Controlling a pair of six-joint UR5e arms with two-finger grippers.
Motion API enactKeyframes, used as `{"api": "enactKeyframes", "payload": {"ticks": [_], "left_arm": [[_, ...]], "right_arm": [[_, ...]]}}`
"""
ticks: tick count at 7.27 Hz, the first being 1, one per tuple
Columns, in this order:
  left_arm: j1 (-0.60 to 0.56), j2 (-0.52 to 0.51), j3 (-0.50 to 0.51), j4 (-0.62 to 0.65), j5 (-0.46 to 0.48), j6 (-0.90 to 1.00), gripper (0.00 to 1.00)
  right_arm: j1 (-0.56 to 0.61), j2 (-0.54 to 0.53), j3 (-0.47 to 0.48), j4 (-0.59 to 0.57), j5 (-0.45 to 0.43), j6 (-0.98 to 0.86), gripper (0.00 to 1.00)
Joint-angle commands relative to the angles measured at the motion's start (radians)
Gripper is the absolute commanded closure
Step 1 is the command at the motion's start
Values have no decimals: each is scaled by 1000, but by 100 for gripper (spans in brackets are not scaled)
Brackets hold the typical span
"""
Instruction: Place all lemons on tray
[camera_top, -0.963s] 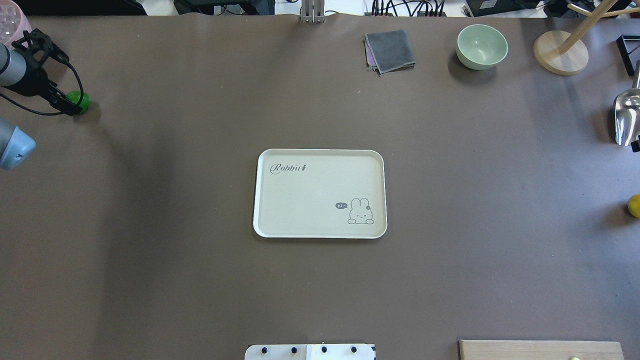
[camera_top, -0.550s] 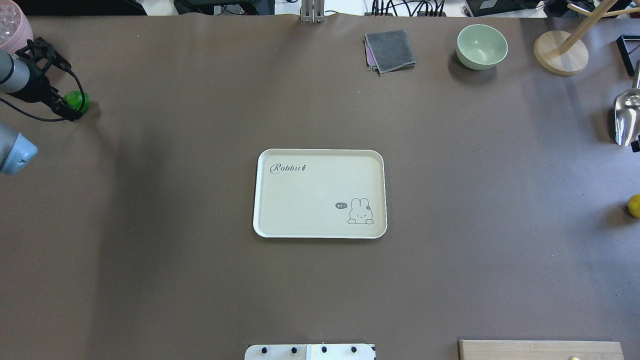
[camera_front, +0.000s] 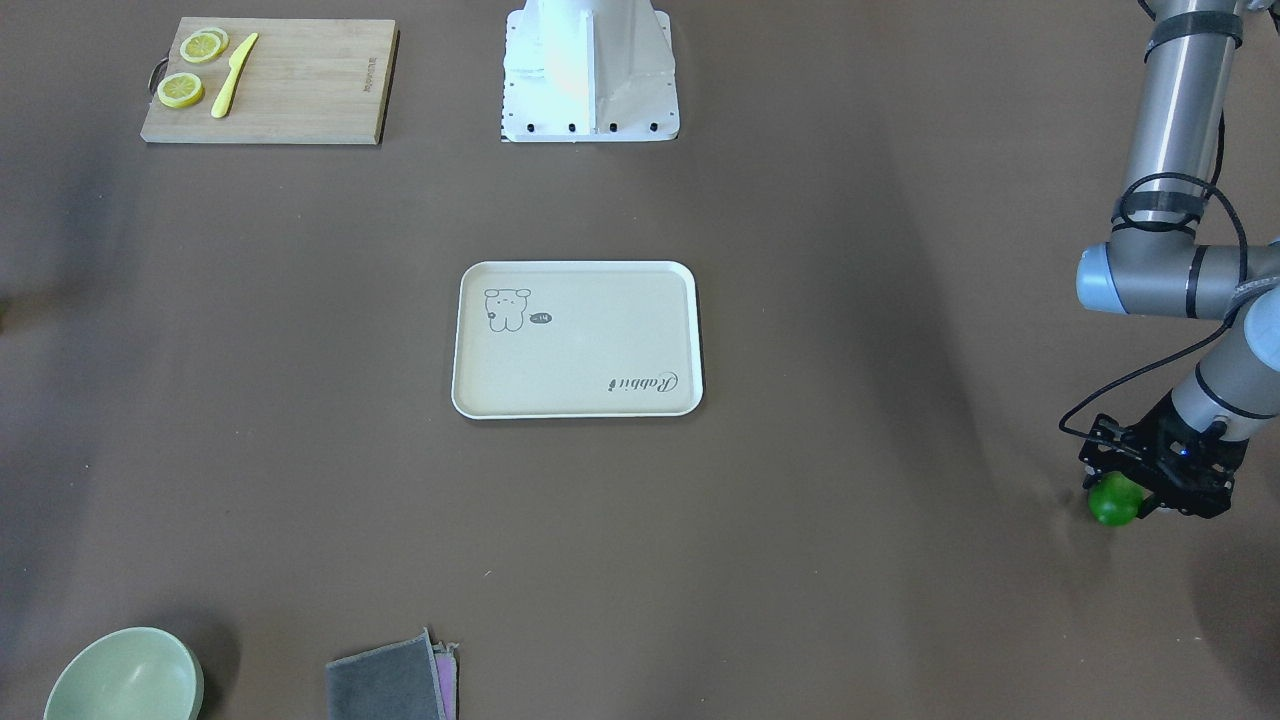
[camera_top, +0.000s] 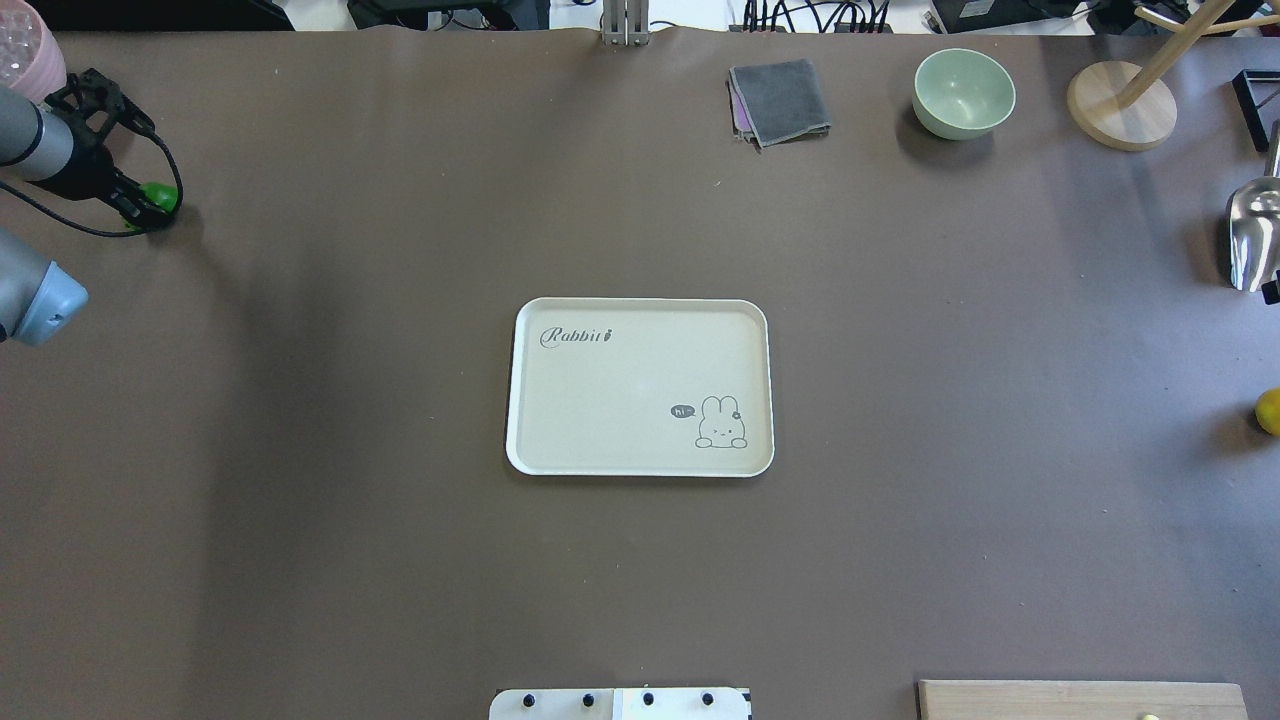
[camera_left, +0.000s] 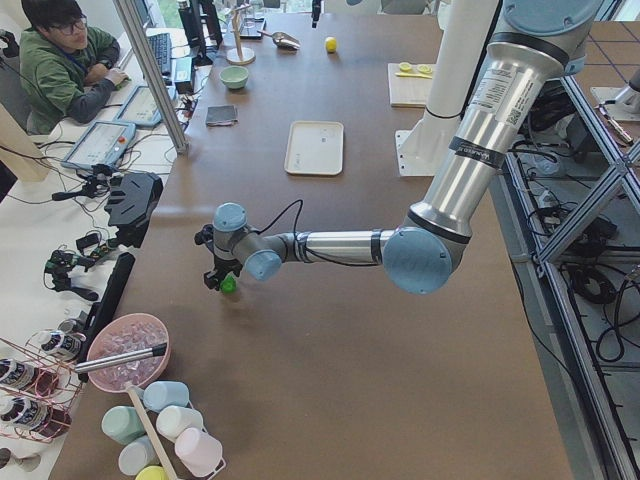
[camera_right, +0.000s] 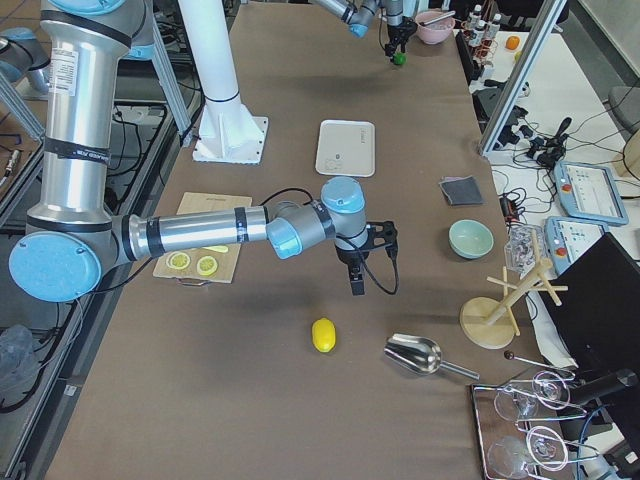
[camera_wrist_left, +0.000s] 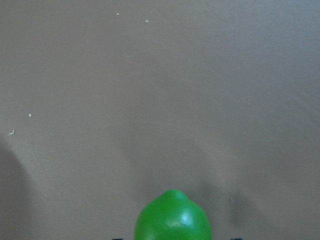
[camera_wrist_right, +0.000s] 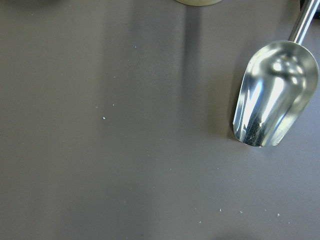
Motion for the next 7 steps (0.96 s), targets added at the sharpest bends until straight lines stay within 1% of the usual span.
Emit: {"api": "enactKeyframes", "payload": {"ticks": [1,2,3,5,6,7], "left_arm": [[-1,-12,-18,2,-1,-27,100],[-3,-30,-79,2,-7,-152,100],[-1,-27,-151,17,-30,-236,100],[20,-30,-224,6,-45,-352,100],[90,-30,-267,2,-45,-450,100],[187,-41,-311,-30,-39,-595,100]], "right_arm": [[0,0,1,0,0,0,0],[0,-2,1,0,2,2,0],[0,-2,2,0,2,2,0],[0,-5,4,0,2,2,0],[0,-5,4,0,3,2,0],[0,-6,5,0,3,2,0]]}}
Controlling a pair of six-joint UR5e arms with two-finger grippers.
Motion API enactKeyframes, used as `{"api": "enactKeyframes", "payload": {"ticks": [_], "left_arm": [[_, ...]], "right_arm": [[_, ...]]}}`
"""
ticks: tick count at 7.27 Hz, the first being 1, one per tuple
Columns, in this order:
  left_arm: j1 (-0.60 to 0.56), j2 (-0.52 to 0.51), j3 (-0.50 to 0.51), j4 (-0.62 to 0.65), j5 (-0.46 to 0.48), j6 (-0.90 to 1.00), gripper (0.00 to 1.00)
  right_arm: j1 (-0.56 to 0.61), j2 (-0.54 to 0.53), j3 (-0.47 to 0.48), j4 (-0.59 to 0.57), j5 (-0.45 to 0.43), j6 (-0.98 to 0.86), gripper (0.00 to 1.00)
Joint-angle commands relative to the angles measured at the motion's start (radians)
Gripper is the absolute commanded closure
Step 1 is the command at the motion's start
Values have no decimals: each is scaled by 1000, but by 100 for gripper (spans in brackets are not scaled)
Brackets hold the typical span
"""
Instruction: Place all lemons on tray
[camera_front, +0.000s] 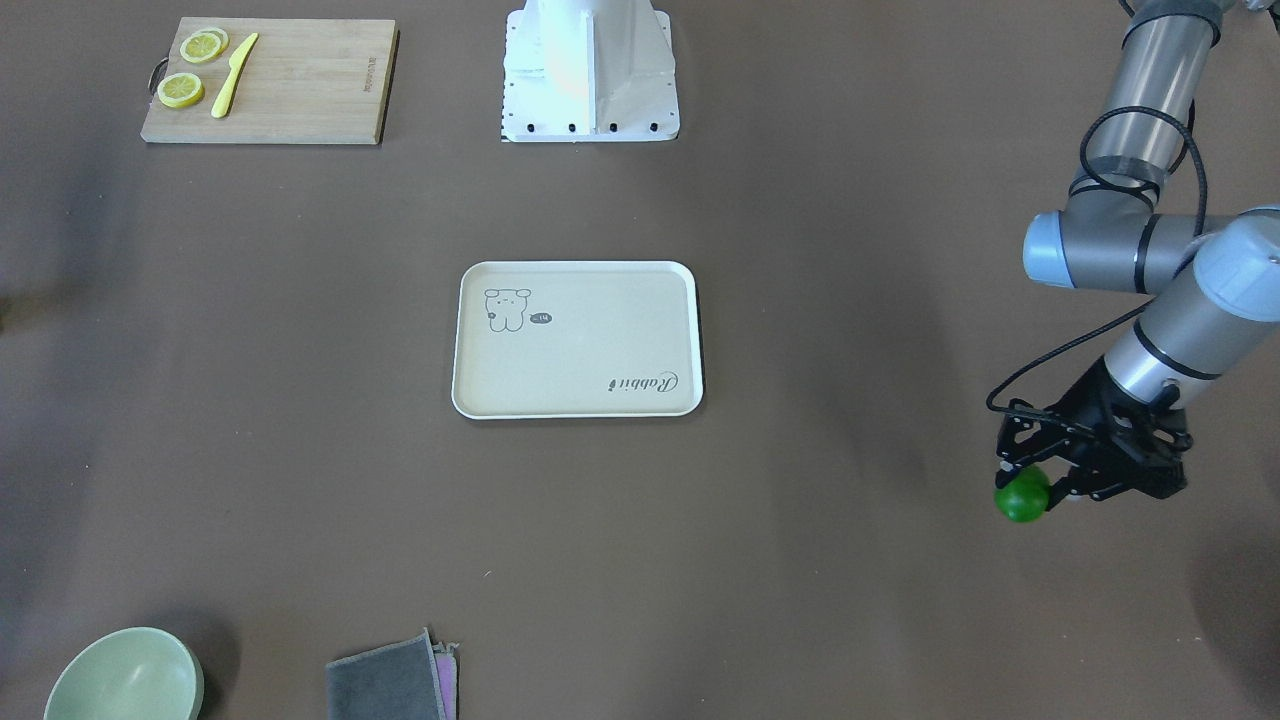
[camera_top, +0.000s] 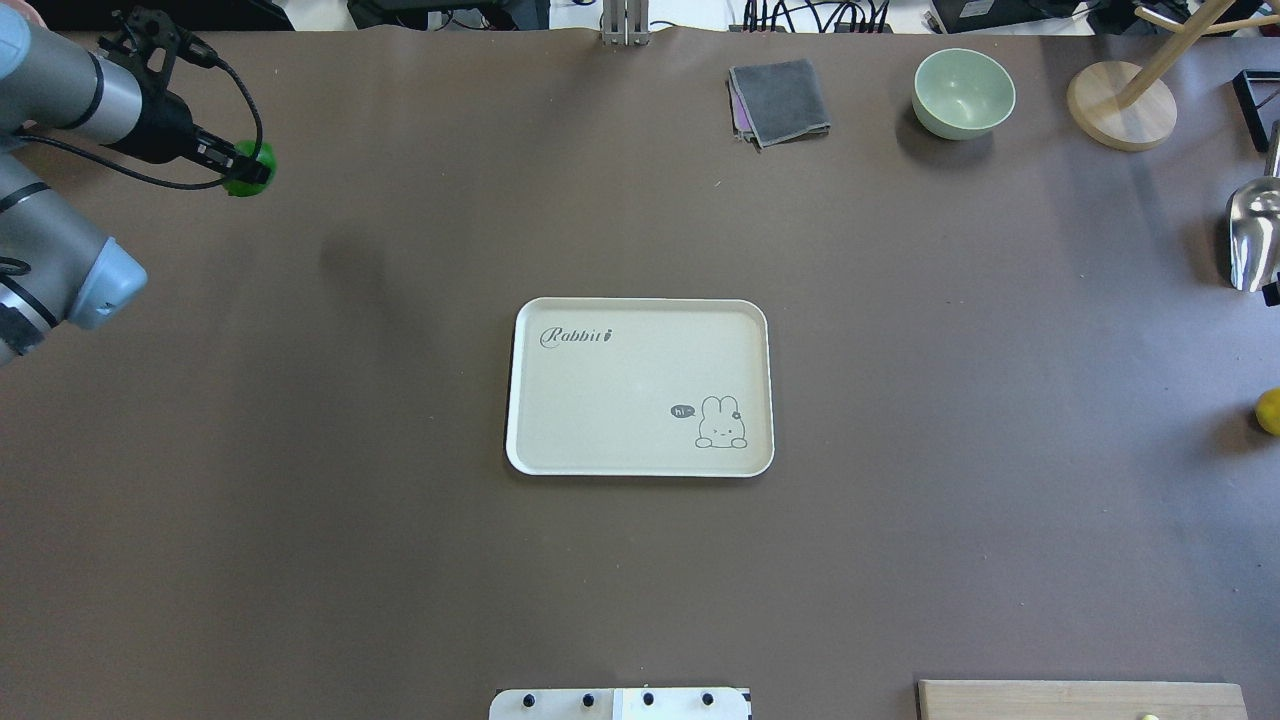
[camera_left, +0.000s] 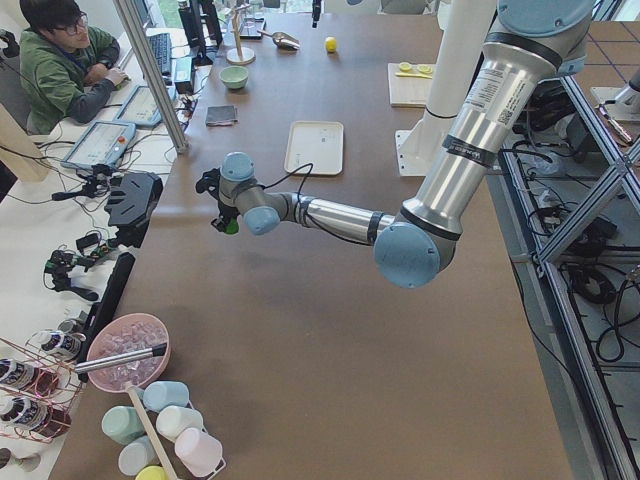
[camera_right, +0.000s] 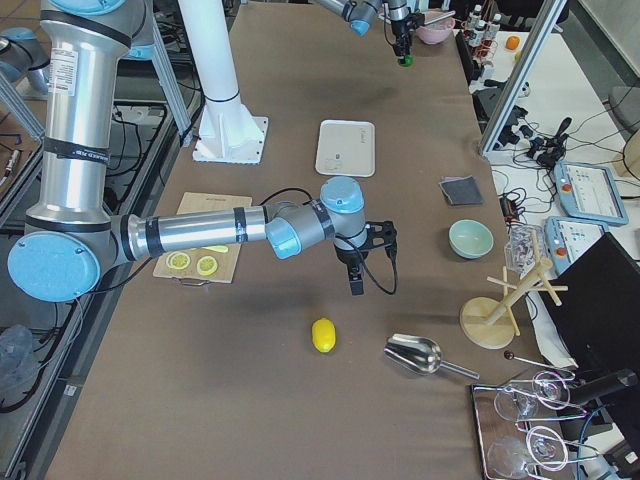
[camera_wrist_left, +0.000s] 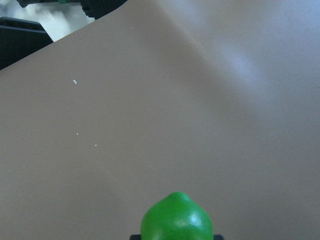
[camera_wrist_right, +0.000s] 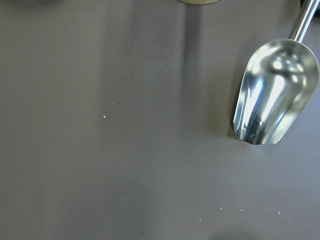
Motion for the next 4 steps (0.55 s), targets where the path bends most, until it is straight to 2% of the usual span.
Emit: {"api": "enactKeyframes", "payload": {"ticks": [1,3,4], "left_arm": [[179,-52,-63,-73,13,-328,100],[232,-70,-89,-147,17,-471,100],[284,-71,-120,-151,86,-524,100]], "right_arm": [[0,-1,0,9,1,0,0],[0,-3,-2,12,1,0,0],[0,-4,0,12,2,2,0]]}}
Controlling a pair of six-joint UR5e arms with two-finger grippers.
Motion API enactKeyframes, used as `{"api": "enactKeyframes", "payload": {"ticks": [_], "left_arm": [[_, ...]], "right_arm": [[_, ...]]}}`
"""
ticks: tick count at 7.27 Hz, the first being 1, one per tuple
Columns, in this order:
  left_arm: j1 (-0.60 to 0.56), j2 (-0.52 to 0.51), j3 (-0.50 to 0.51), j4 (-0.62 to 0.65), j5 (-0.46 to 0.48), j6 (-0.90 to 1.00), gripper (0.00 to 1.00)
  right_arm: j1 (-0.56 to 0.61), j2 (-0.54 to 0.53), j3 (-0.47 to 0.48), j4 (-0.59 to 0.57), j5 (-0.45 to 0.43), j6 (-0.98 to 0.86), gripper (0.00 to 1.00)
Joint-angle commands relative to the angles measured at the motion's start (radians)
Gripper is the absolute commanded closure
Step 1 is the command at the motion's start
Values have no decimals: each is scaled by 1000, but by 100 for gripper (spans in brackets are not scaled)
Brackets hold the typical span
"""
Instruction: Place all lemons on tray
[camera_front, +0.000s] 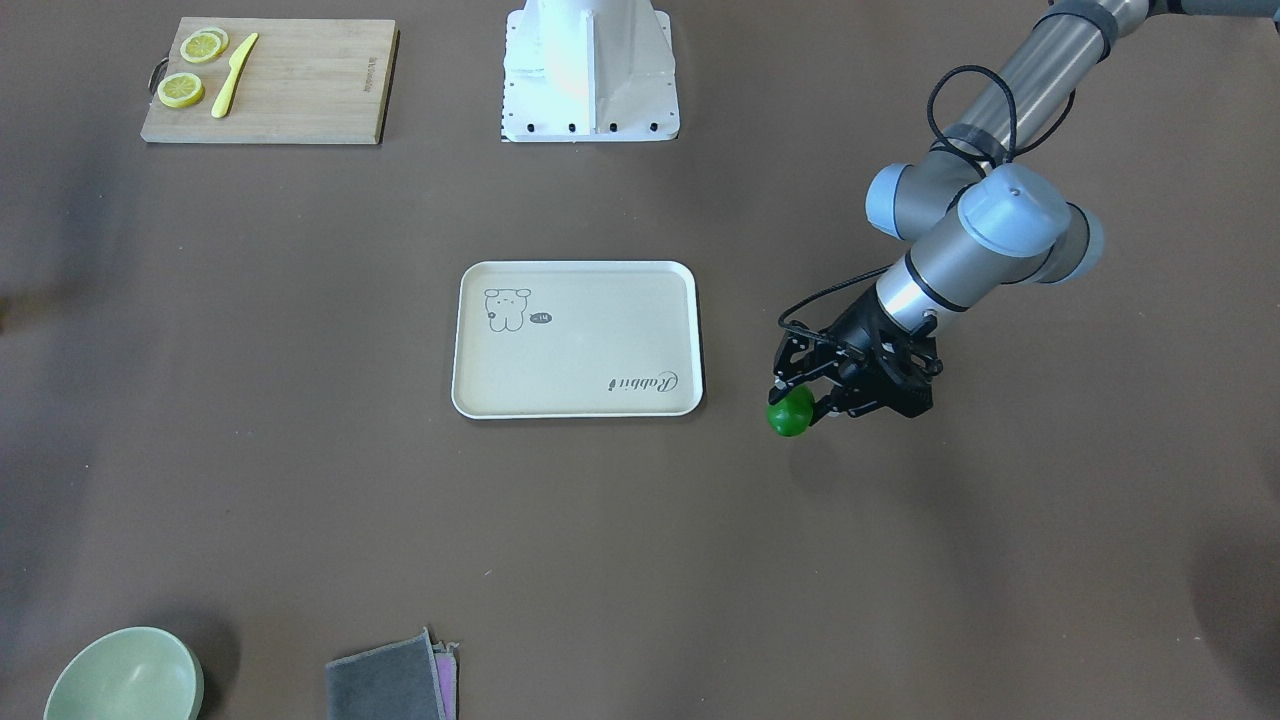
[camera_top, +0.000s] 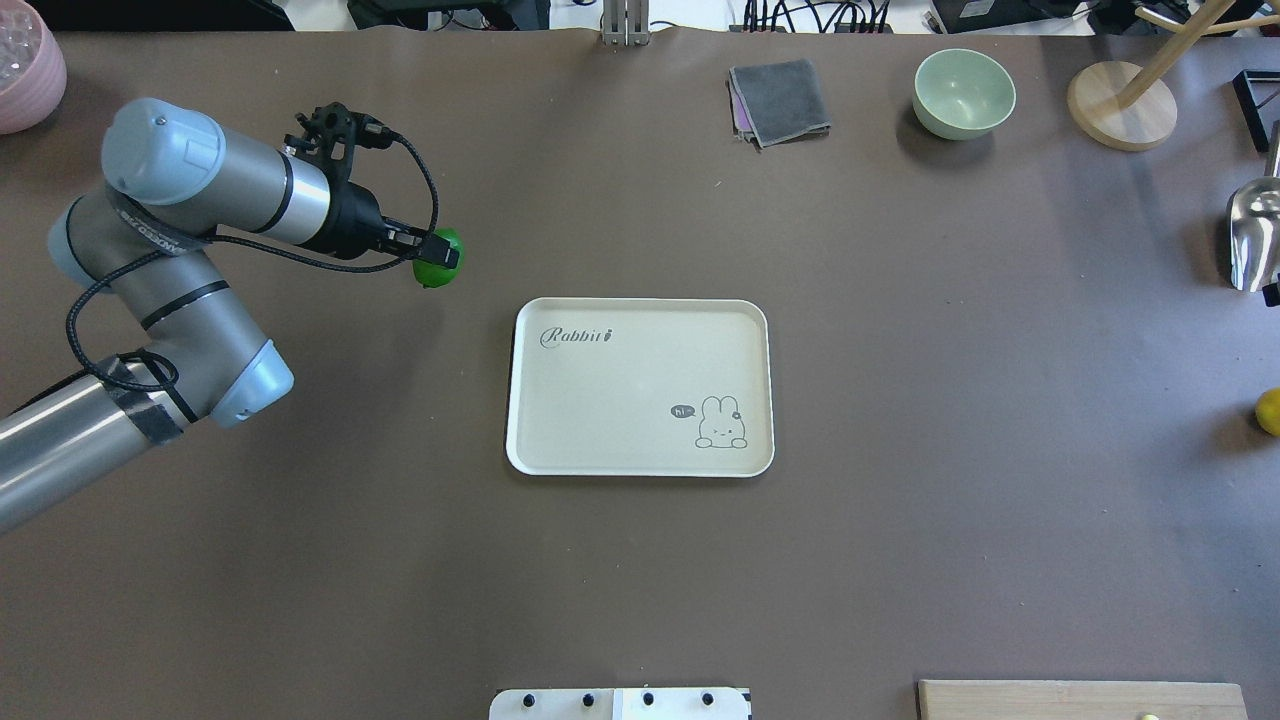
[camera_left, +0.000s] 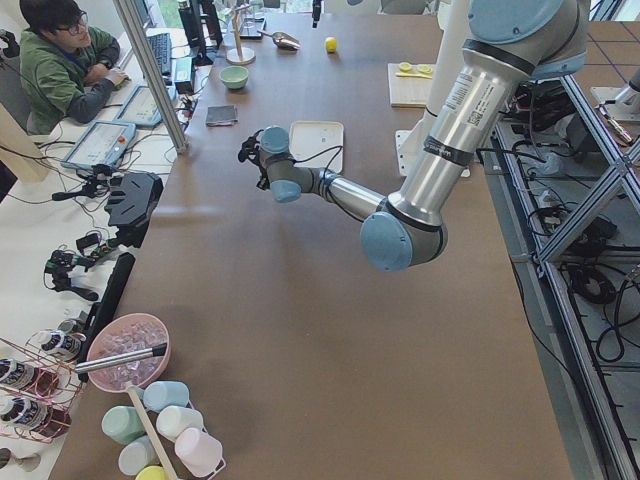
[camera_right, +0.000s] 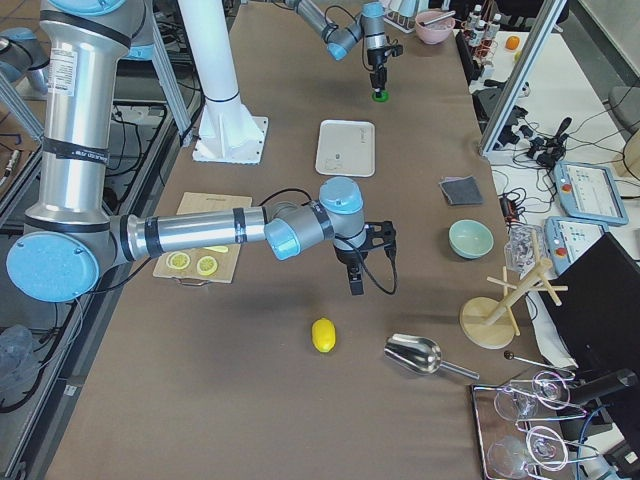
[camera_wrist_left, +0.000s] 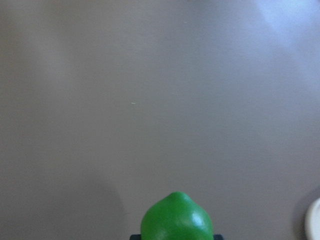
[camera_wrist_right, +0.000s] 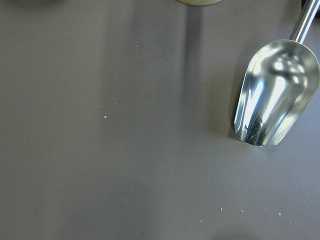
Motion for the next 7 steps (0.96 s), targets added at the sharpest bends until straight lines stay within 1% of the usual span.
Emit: {"api": "enactKeyframes", "payload": {"ticks": [1,3,4,5,6,7], "left_arm": [[125,-27,-41,-17,147,-126,100],[241,-88,-38,-16,299,-226,100],[275,-97,-41,-14,350,-257,89],[276,-102,-35,-12,351,-267,23],[282,-99,-37,-14,367,-255,2],[280,-99,-67,-8,377,-251,1]], "right_arm": [[0,-3,1,1,1,0,0],[0,-3,1,2,1,0,0],[0,-3,2,2,1,-2,0],[-2,-1,3,2,1,-3,0],[-2,0,3,2,1,-13,0],[-2,0,1,4,1,-16,0]]}}
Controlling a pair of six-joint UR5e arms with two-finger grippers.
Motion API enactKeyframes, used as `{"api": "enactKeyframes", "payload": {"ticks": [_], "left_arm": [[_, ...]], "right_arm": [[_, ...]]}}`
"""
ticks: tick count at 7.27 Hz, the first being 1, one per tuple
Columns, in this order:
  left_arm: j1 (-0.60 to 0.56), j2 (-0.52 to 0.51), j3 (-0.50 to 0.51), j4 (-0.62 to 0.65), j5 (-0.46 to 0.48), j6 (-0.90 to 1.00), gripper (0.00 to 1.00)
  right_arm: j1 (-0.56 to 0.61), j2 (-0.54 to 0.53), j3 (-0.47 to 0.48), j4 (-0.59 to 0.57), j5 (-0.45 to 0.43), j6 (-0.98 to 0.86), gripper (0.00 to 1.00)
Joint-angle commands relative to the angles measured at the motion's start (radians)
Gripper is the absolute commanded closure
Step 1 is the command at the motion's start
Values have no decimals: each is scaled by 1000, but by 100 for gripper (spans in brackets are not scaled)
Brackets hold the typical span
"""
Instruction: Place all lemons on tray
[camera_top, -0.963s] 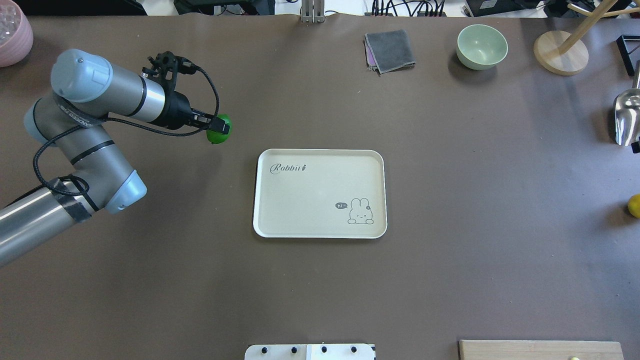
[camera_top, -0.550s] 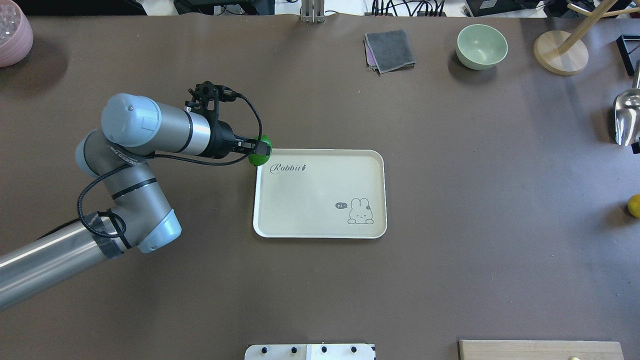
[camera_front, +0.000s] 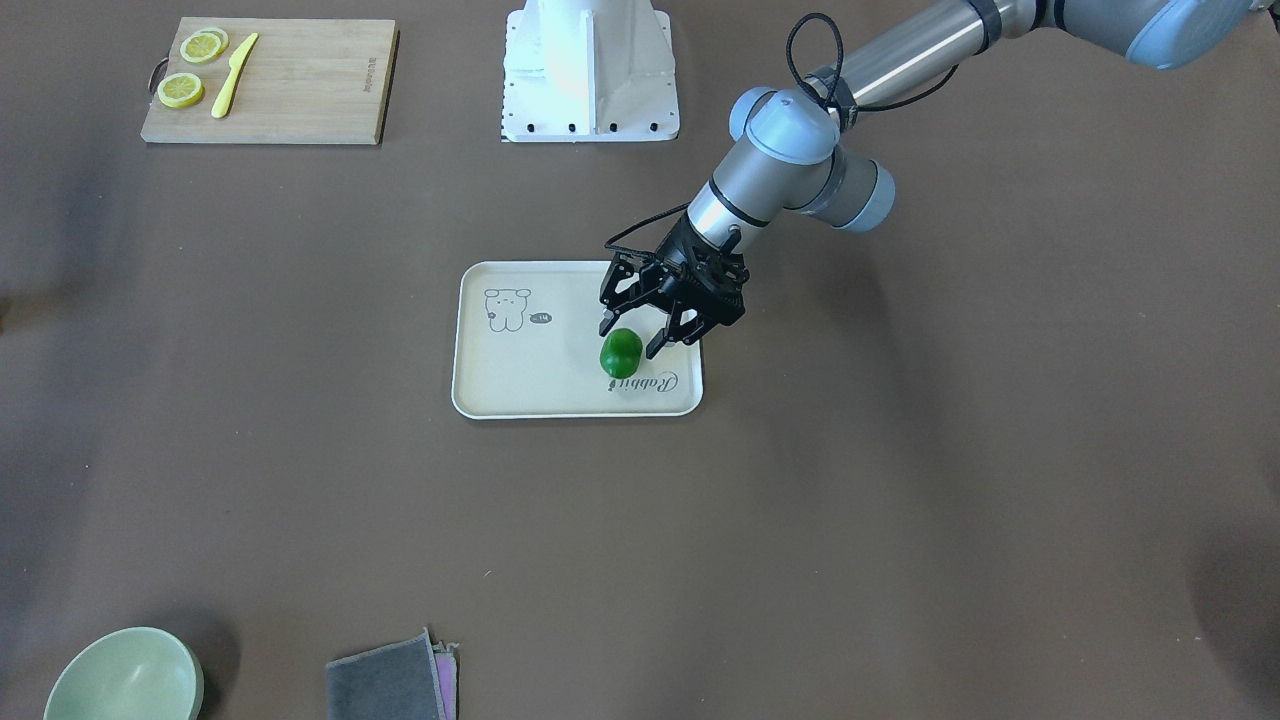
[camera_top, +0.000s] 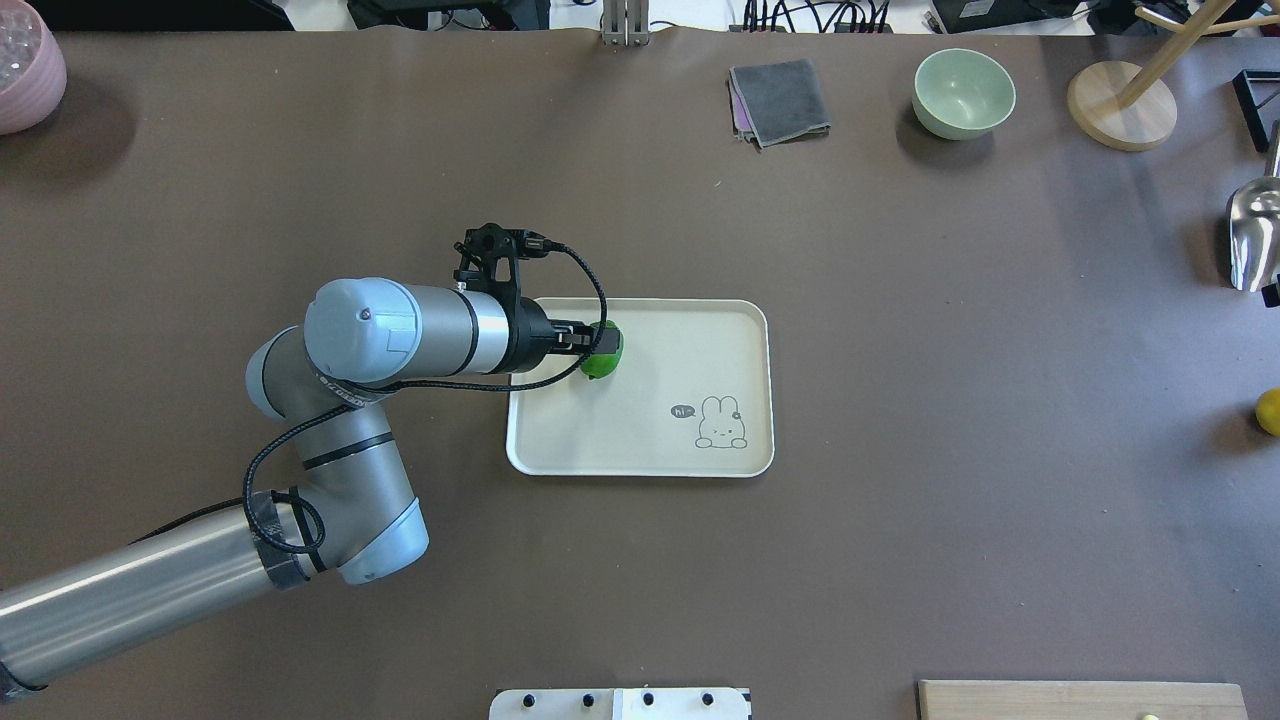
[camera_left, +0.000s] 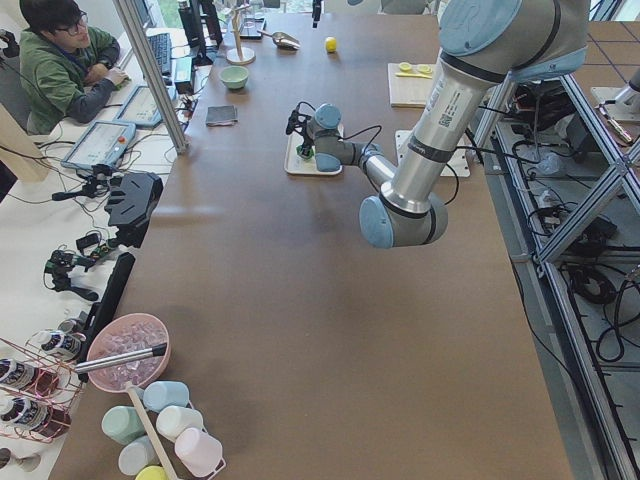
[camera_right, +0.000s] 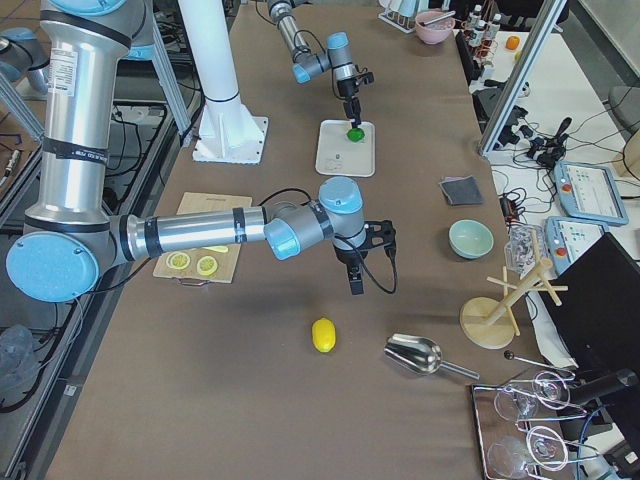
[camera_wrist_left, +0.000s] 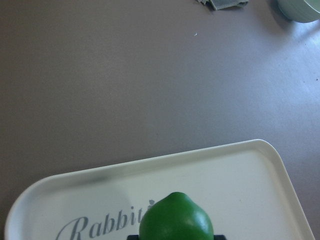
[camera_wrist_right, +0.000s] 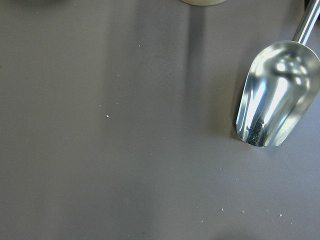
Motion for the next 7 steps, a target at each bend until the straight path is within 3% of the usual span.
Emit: {"api": "enactKeyframes", "payload": {"ticks": [1,3,5,7], "left_arm": [[-27,4,-37,6,-13,6,1],[-180,86,-58,6,-223,195,1],[-210,105,-60,3,-256,213,1],[-208,107,-57,-2,-253,213,1]], "right_arm": [[1,-7,-9,39,-3,-15,0],[1,-51,-32,82,-5,-170,0],[1,-152,-35,190,-8,-272,0],[3,-200,-43,251,-5,-544,0]]}}
